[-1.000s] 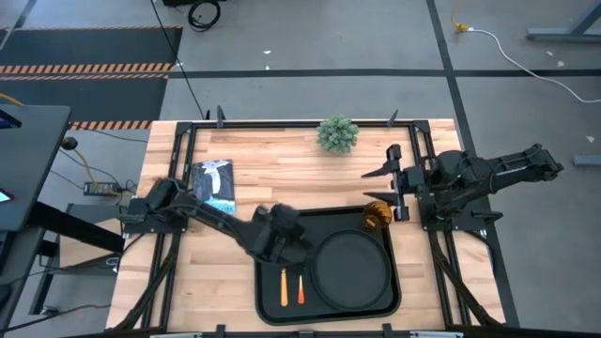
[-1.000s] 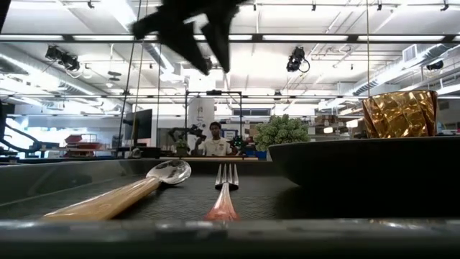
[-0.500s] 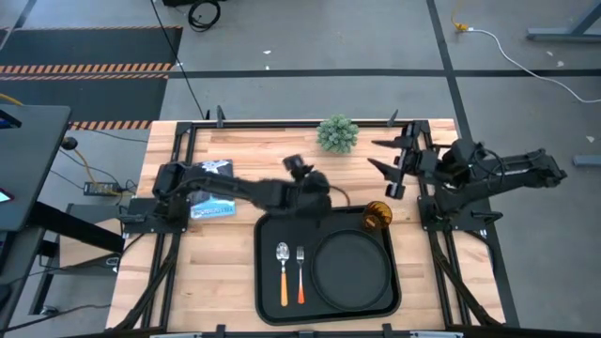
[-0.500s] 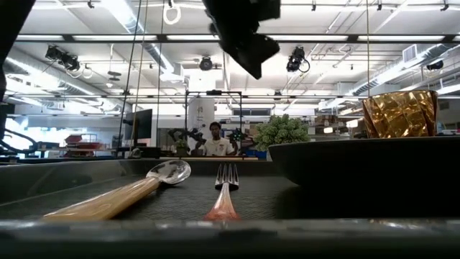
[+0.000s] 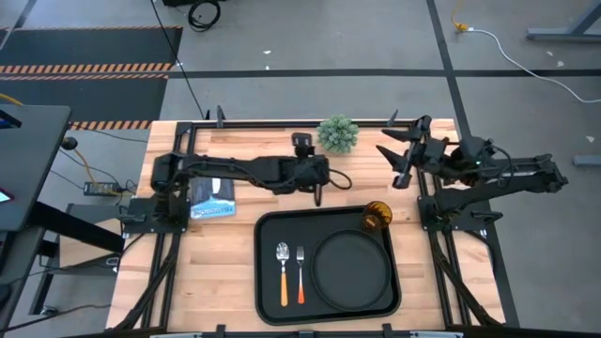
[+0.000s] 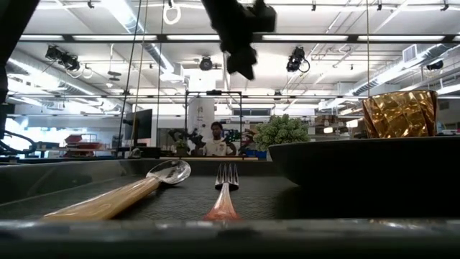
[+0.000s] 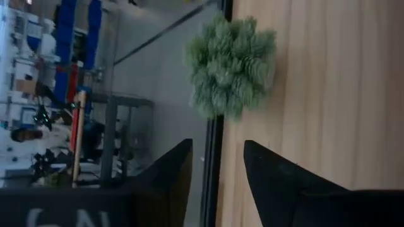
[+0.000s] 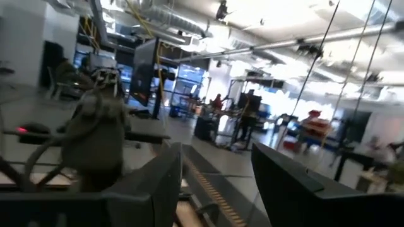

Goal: Pick and place plate/cup/fork/spoon on tray
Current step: Return to Home Position

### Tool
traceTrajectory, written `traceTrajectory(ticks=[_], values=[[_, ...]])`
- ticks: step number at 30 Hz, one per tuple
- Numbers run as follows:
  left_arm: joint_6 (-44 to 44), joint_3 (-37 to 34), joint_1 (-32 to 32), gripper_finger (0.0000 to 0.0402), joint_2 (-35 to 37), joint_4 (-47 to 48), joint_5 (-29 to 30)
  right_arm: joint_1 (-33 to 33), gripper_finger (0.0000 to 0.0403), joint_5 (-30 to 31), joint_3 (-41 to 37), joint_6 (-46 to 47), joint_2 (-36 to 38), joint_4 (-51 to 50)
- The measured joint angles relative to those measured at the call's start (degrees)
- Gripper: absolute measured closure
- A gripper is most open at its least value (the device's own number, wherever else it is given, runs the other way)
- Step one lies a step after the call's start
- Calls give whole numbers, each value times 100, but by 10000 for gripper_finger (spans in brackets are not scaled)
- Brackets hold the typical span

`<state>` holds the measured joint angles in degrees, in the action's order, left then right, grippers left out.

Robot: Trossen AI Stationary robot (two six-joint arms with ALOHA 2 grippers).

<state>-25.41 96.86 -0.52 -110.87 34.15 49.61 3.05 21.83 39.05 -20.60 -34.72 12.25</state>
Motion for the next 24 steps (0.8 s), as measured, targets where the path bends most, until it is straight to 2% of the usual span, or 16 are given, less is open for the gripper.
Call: traceTrajectory(ticks=[3, 8, 15, 24], values=[[462, 0, 18, 267, 389, 629, -245, 61, 207, 0, -10, 430, 253, -449], [1141, -439, 56, 293, 1195, 677, -1126, 107, 207, -42, -400, 877, 438, -456], [1768, -1916, 482, 316, 2447, 78, -1233, 107, 207, -38, -1034, 1313, 597, -1], [2624, -3603, 1177, 340, 4149, -616, -1246, 107, 207, -90, -1780, 1446, 911, 539]])
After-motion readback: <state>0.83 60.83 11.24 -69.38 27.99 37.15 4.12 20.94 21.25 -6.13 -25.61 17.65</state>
